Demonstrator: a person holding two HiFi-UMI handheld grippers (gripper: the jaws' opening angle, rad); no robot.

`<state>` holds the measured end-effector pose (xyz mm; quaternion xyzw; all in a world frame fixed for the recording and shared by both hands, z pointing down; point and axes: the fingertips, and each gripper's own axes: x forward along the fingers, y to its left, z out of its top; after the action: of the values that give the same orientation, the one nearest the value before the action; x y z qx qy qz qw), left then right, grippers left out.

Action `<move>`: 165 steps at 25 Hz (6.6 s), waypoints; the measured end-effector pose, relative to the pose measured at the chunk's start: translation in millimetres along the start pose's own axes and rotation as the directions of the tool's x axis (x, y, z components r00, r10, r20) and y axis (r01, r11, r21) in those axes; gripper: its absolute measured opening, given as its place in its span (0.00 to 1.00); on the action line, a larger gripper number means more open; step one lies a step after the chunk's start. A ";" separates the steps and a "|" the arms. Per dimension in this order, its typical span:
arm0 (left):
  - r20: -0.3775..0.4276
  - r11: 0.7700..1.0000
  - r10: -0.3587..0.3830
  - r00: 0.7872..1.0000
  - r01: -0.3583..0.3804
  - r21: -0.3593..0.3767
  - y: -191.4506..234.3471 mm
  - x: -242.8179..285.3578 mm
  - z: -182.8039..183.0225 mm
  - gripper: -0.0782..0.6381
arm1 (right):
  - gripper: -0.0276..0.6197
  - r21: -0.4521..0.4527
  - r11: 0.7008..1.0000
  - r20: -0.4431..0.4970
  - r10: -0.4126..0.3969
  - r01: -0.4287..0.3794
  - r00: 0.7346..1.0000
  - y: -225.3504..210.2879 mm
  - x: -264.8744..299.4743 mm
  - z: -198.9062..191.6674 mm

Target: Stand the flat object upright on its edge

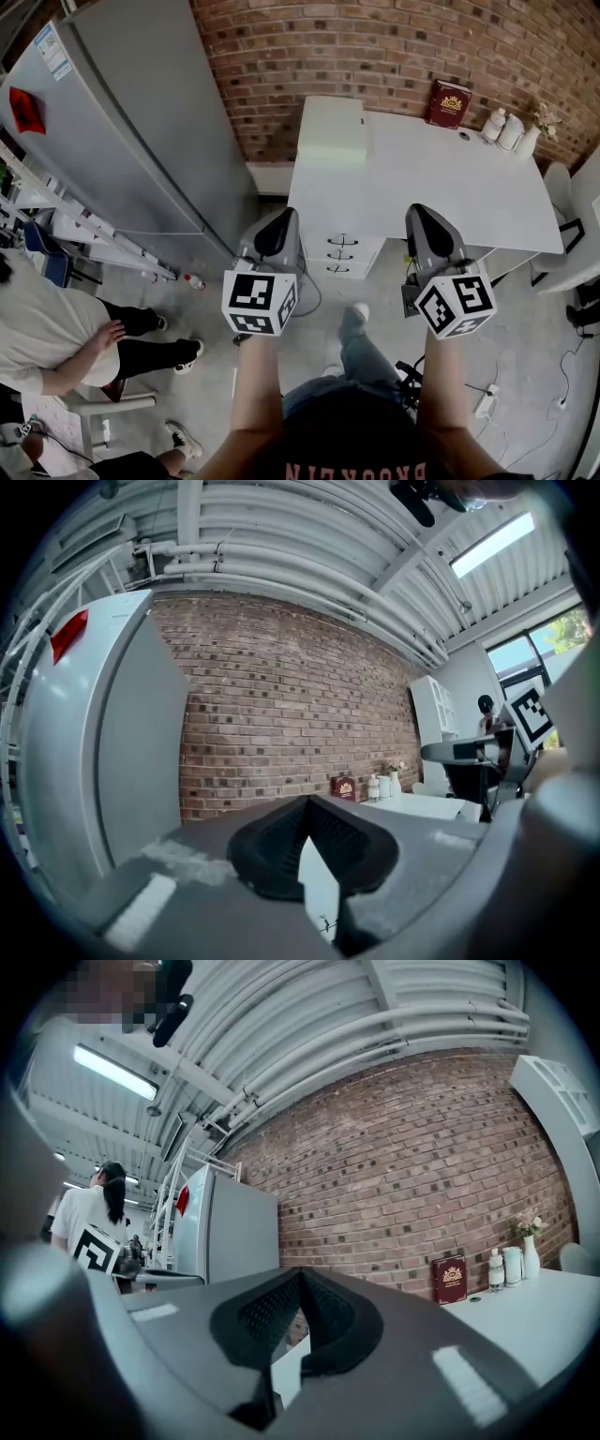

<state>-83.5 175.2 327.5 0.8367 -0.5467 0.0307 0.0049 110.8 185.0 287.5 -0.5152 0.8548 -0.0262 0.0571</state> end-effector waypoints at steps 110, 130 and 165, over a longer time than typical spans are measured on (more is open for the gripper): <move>-0.558 0.826 -0.386 0.735 0.006 -0.563 236.8 499.7 -263.5 0.44 | 0.44 0.318 0.940 -0.767 0.178 0.124 0.617 -279.2 484.9 -333.6; -0.556 0.756 -0.424 0.714 -0.058 -0.652 236.5 500.2 -274.2 0.44 | 0.41 0.321 0.929 -0.825 0.179 0.184 0.535 -276.9 481.8 -340.6; -0.489 0.828 -0.351 0.799 0.020 -0.561 215.9 454.5 -182.2 0.41 | 0.38 0.186 0.974 -0.722 0.047 0.129 0.690 -248.3 439.4 -240.4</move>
<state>-107.5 -319.7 529.6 0.8048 -0.4177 0.1282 0.4018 95.4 -322.9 520.7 -0.4726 0.7879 -0.3232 -0.2267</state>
